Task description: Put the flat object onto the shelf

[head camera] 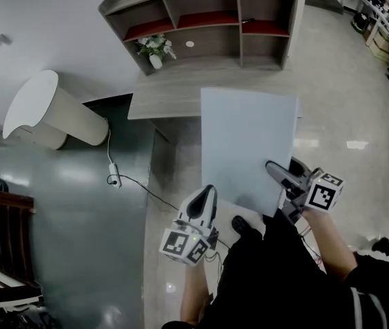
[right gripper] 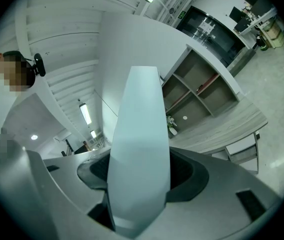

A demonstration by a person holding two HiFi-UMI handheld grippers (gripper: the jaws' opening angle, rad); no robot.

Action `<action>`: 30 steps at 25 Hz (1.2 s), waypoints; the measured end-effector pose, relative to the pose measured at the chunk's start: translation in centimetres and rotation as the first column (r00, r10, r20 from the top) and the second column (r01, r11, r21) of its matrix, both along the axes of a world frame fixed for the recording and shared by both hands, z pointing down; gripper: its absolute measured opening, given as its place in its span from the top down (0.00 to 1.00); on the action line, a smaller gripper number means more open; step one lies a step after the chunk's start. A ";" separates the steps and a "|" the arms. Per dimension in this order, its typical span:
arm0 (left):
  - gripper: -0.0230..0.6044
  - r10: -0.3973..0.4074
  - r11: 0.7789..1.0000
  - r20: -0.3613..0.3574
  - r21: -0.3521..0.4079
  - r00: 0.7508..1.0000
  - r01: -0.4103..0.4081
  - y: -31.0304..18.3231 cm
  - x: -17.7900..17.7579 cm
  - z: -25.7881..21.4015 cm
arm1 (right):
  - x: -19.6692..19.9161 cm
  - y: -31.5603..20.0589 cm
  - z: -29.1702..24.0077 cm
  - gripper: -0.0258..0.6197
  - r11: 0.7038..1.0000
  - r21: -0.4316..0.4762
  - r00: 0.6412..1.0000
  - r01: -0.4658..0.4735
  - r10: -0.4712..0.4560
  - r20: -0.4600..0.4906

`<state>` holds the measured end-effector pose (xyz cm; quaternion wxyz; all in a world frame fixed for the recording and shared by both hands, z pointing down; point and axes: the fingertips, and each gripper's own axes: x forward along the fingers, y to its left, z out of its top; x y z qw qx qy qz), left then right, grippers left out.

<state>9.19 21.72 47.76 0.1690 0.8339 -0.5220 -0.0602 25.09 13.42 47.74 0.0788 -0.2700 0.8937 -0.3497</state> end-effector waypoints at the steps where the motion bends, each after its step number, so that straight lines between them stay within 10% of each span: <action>1: 0.94 0.000 1.000 -0.001 -0.002 1.000 0.000 0.0 0.0 0.1 | 0.0 0.0 0.0 0.52 1.000 0.001 1.000 0.001 -0.001 0.001; 30: 0.94 -0.184 0.983 0.029 -0.015 0.982 0.185 -16.3 3.8 -1.7 | 0.7 -18.8 -1.2 0.53 0.975 0.026 0.973 0.220 -0.221 0.065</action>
